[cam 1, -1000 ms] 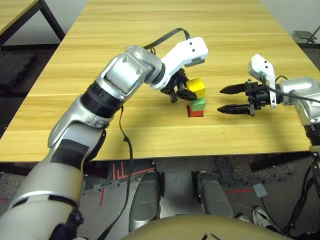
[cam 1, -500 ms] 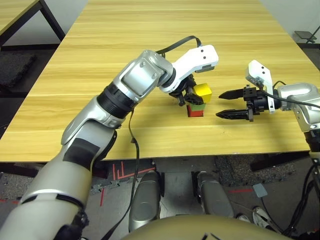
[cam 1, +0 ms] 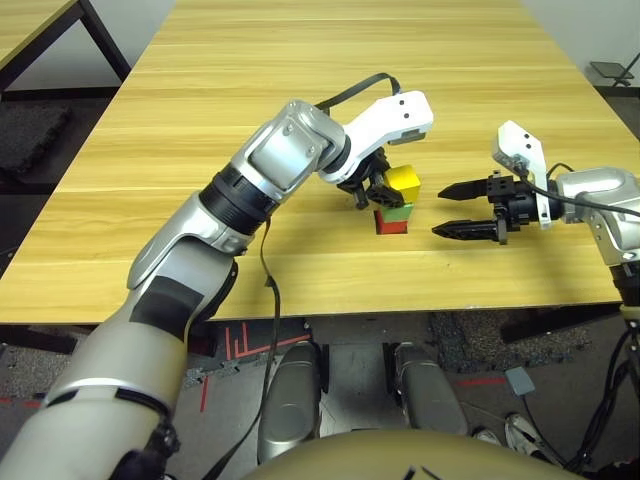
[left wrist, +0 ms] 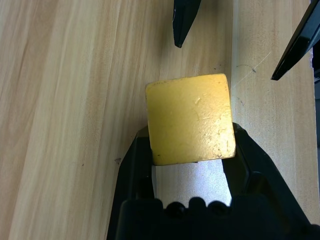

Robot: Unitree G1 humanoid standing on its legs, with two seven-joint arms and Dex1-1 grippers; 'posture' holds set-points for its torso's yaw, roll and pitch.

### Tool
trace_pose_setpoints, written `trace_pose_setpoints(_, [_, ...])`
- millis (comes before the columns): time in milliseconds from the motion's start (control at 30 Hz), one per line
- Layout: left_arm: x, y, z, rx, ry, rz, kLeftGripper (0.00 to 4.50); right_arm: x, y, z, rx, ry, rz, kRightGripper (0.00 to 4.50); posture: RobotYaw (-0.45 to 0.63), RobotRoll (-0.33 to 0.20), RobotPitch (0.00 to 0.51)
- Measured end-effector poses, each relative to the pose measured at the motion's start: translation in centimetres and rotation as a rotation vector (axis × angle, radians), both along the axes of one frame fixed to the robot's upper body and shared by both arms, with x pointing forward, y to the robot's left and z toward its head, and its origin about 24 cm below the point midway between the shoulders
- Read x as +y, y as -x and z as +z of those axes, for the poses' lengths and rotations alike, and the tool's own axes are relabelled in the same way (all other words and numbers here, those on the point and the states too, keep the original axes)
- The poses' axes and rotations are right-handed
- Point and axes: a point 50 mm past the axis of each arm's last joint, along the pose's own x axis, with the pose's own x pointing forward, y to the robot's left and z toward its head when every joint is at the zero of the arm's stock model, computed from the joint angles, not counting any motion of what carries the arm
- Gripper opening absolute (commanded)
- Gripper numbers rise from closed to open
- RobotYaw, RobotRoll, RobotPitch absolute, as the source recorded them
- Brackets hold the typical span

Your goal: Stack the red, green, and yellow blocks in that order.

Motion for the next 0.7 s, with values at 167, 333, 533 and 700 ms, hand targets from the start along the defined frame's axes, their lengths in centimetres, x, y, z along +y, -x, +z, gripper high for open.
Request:
trace_pose_setpoints(167, [-0.05, 0.16, 0.21, -0.008, 0.003, -0.006, 1.96, 0.01, -0.01, 0.03, -0.001, -0.004, -0.002, 4.50, 0.17, -0.049, 0.112])
trace_pose_setpoints(333, [0.14, 0.25, 0.25, -0.009, -0.001, -0.007, 1.96, 0.06, -0.14, 0.29, -0.011, -0.004, -0.004, 4.50, 0.17, -0.050, 0.113])
trace_pose_setpoints(533, [0.27, 0.27, 0.31, -0.008, -0.003, -0.010, 3.26, 0.04, -0.23, 0.37, -0.013, -0.004, -0.007, 4.50, 0.17, -0.048, 0.112])
trace_pose_setpoints(700, [0.02, 0.33, 0.31, -0.007, 0.004, -0.015, 4.46, 0.00, -0.32, 0.41, -0.014, -0.004, -0.013, 4.50, 0.17, -0.047, 0.106])
